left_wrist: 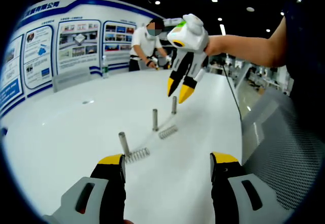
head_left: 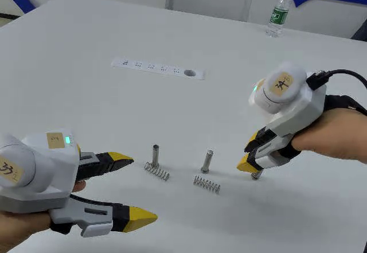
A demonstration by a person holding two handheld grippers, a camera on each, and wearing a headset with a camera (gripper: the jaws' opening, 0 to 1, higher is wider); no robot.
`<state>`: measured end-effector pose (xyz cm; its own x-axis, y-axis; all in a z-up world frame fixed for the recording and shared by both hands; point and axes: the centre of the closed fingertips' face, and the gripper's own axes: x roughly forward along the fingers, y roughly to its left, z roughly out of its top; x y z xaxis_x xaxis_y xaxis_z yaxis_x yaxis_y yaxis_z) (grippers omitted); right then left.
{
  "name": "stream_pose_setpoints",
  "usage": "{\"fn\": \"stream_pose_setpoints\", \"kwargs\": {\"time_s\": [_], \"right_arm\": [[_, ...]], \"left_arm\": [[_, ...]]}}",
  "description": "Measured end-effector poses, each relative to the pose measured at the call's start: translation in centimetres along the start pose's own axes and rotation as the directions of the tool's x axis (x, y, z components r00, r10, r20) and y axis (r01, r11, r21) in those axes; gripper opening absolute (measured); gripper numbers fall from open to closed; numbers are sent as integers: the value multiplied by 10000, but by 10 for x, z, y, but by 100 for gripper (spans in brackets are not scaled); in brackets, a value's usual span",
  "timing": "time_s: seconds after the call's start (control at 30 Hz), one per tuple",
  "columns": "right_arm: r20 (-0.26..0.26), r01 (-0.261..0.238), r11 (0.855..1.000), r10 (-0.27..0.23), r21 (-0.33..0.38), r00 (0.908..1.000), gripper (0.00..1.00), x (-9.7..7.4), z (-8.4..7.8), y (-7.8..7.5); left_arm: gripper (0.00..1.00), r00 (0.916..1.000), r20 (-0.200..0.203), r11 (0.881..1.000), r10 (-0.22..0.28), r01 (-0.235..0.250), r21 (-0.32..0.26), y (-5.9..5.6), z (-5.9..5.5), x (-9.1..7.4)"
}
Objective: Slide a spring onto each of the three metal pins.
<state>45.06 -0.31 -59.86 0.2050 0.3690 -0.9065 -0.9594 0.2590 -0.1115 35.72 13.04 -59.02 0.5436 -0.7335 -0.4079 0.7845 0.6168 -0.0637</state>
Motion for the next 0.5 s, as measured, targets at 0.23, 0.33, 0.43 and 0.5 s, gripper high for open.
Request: {"fn": "stream_pose_setpoints", "kwargs": {"time_s": [0.23, 0.33, 0.43, 0.5], "right_arm": [[-37, -370, 9993, 370, -70, 9993, 25, 13, 3, 12], [-110, -522, 9985, 521, -152, 9986, 24, 20, 2, 19], [-173, -730, 9971, 727, -215, 9972, 24, 28, 2, 28], [-192, -830, 9963, 826, -237, 9964, 24, 32, 2, 31]], "left_arm": [[69, 10000, 12, 10000, 30, -30, -10, 1, 0, 0], [69, 10000, -3, 10000, 25, -25, -12, 2, 0, 0], [68, 10000, -29, 10000, 7, -7, -16, 2, -1, 0], [68, 10000, -36, 10000, -9, 9, -16, 1, -1, 1]]}}
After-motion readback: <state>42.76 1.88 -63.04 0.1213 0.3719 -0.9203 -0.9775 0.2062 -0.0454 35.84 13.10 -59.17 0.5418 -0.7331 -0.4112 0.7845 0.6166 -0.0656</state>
